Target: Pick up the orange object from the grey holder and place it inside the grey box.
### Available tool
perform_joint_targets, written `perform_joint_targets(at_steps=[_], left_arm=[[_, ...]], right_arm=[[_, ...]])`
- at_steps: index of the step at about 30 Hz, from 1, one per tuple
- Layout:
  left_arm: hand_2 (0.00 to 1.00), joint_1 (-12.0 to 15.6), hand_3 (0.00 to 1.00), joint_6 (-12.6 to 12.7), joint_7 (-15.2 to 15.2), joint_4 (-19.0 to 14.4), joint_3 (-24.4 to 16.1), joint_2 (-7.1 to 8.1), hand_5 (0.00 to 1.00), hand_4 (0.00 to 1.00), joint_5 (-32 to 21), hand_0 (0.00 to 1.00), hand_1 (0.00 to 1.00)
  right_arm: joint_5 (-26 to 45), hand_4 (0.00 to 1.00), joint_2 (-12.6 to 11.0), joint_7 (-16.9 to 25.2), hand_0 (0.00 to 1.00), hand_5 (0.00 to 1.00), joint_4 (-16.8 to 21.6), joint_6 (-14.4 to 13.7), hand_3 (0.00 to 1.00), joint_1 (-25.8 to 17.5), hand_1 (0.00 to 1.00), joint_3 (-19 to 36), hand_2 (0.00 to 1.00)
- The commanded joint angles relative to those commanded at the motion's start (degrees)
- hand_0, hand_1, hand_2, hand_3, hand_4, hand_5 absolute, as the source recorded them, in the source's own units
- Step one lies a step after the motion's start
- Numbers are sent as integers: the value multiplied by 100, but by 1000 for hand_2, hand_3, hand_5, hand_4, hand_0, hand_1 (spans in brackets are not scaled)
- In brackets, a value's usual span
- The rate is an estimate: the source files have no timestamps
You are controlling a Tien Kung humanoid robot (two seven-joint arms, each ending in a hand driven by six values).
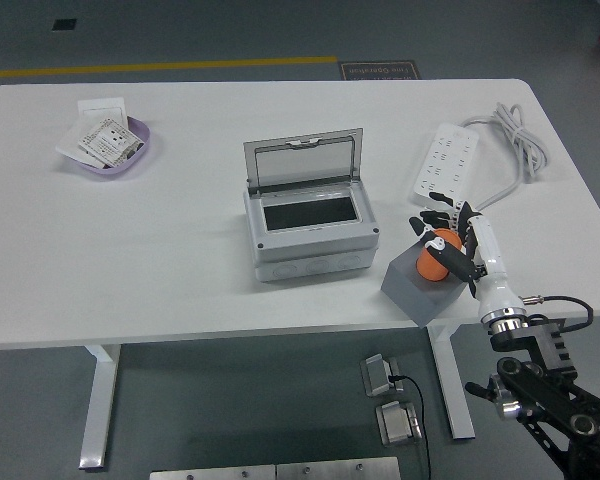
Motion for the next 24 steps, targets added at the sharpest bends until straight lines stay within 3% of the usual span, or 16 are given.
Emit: perform_joint_targets(at_steps=[24], left_arm=[[756, -25, 872, 139, -277, -17, -173, 16, 218, 750, 185, 718, 777]], right_arm=[[10, 849, -17, -126, 733, 307, -61, -69, 769, 2, 668, -233, 608]])
